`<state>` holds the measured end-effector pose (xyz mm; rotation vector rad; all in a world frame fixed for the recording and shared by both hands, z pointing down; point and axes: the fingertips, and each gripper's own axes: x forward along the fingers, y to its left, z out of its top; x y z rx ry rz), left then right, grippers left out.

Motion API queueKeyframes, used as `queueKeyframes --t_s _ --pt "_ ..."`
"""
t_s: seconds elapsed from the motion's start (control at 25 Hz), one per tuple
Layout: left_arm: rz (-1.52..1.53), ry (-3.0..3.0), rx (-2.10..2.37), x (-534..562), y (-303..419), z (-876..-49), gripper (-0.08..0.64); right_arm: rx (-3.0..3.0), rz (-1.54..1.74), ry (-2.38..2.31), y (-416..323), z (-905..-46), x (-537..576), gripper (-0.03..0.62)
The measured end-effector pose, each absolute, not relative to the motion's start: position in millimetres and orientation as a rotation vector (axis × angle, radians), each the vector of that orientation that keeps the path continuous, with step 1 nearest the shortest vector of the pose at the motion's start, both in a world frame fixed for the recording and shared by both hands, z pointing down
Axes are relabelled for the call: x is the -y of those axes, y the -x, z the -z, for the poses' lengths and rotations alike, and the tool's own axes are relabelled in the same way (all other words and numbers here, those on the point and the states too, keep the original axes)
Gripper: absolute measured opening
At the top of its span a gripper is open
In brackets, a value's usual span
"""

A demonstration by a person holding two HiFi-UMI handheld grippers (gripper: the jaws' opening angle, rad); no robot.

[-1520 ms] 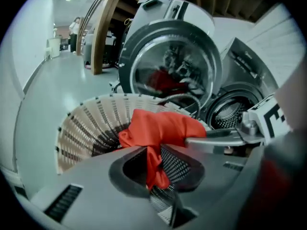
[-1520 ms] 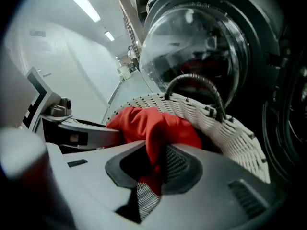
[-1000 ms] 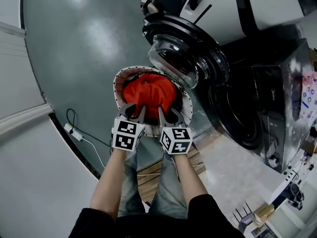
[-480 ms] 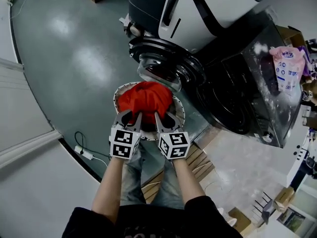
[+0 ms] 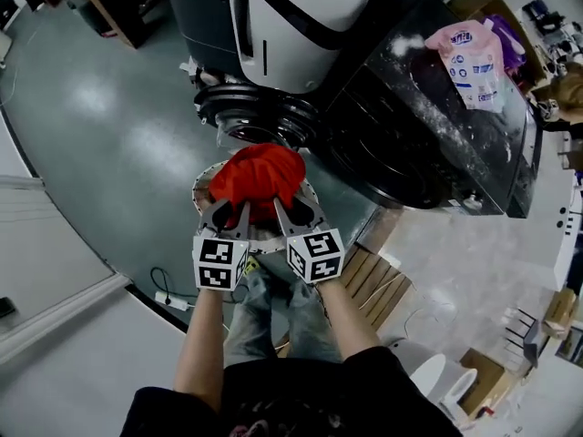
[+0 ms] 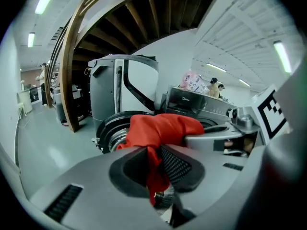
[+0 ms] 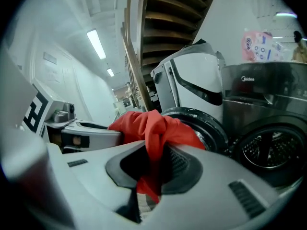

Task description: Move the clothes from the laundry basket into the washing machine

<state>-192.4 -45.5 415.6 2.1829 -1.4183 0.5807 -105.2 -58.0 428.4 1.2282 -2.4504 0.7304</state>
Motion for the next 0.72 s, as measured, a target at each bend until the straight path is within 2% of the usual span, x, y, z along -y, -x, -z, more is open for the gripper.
queueKeyframes --t_s 0.72 --pt "-0.624 -2.518 1.31 73 -7 -297 0.071 2.538 -0.66 -1.505 -91 -318 72 0.072"
